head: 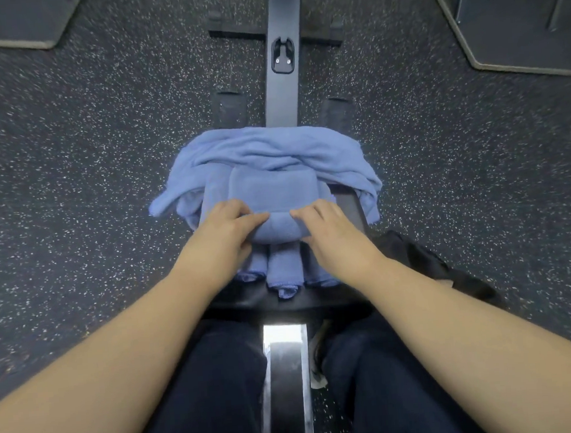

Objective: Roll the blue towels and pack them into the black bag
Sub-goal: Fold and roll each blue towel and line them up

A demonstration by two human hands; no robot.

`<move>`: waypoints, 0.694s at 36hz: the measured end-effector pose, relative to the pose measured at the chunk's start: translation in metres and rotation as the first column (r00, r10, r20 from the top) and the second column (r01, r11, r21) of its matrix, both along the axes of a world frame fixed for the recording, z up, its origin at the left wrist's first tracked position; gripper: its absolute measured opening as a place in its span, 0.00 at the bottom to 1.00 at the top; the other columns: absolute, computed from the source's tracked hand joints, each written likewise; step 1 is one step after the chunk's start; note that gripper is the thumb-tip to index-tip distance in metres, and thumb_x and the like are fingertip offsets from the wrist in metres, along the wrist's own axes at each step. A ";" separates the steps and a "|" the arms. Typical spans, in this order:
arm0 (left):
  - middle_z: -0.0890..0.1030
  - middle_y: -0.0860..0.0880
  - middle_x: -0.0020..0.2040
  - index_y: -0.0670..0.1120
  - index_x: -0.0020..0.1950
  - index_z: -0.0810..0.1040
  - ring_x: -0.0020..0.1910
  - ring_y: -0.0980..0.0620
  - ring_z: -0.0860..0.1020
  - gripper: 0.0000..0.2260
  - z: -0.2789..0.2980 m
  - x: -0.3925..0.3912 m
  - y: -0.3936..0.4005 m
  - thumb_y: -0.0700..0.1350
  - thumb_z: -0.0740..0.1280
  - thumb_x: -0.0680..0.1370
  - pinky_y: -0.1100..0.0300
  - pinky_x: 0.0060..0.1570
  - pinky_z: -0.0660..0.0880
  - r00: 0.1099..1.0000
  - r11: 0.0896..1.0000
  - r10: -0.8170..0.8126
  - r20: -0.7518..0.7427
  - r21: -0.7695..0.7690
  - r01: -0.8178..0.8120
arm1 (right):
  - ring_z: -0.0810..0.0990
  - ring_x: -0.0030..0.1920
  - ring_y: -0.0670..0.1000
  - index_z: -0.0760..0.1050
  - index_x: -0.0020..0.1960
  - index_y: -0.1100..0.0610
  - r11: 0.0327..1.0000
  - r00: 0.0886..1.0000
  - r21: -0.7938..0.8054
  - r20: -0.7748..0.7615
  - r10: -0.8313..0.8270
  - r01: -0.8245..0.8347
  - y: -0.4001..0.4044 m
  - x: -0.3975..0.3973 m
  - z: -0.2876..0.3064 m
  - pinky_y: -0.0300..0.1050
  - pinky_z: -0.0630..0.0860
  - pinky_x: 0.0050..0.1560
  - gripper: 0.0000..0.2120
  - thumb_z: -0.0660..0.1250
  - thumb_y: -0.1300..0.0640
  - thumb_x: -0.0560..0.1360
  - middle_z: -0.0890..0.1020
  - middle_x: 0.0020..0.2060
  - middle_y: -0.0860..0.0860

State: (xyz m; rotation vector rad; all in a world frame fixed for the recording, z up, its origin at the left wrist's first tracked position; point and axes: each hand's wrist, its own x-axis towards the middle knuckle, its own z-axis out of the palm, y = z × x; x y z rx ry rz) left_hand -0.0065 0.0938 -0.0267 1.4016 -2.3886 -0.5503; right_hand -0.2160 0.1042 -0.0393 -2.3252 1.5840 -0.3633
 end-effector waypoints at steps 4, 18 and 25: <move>0.78 0.40 0.45 0.40 0.58 0.81 0.45 0.38 0.78 0.24 0.003 0.001 0.011 0.33 0.65 0.62 0.58 0.48 0.68 0.999 0.997 -0.030 0.022 0.073 0.028 | 0.68 0.59 0.58 0.68 0.66 0.59 0.996 0.998 0.079 -0.052 0.036 -0.032 0.013 -0.002 0.008 0.54 0.72 0.56 0.23 0.64 0.70 0.73 0.70 0.57 0.57; 0.74 0.47 0.60 0.52 0.70 0.73 0.62 0.45 0.69 0.22 0.004 -0.003 0.031 0.41 0.68 0.76 0.58 0.59 0.65 0.995 0.980 0.050 0.090 0.186 -0.066 | 0.67 0.63 0.57 0.65 0.70 0.54 0.982 0.988 0.184 -0.153 -0.008 0.037 0.033 0.005 0.018 0.51 0.68 0.59 0.21 0.60 0.64 0.78 0.69 0.62 0.54; 0.66 0.46 0.73 0.57 0.73 0.67 0.72 0.45 0.62 0.23 0.004 -0.007 0.039 0.49 0.66 0.78 0.47 0.66 0.60 0.958 0.988 0.112 0.264 0.077 -0.137 | 0.65 0.60 0.55 0.69 0.66 0.51 0.984 0.980 0.116 -0.162 -0.117 0.137 0.032 0.011 0.018 0.45 0.61 0.50 0.16 0.56 0.60 0.79 0.67 0.59 0.53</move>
